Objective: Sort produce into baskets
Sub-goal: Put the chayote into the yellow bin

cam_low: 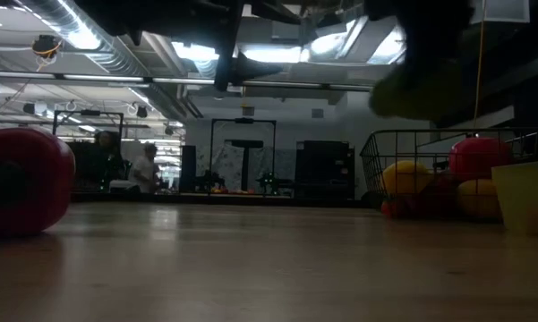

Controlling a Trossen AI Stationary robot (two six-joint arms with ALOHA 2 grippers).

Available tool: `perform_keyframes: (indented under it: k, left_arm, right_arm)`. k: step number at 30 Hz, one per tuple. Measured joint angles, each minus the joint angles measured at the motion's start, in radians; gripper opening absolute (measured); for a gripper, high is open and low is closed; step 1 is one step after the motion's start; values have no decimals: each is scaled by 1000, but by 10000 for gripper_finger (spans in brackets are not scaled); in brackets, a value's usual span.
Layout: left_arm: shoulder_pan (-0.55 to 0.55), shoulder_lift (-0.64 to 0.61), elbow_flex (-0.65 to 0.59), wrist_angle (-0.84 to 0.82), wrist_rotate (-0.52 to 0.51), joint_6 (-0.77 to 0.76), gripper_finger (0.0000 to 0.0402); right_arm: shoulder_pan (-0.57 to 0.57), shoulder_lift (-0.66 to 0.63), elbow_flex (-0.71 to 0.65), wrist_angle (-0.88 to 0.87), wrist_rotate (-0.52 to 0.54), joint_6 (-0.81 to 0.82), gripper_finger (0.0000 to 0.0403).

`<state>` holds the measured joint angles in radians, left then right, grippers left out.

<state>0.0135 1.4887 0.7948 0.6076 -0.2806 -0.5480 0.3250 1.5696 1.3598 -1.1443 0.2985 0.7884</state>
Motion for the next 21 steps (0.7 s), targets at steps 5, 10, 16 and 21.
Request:
perform_keyframes:
  k: [5, 10, 16, 21]
  left_arm:
    - [0, 0, 0, -25, 0, -3, 381]
    - [0, 0, 0, -27, 0, -3, 384]
    - [0, 0, 0, -26, 0, -5, 380]
    - [0, 0, 0, -33, 0, -5, 379]
  right_arm:
    - [62, 0, 0, -97, -33, 61, 266]
    - [123, 0, 0, -143, -39, 121, 266]
    - [140, -6, 0, -223, -40, 156, 266]
    - [139, -39, 0, -278, -40, 159, 266]
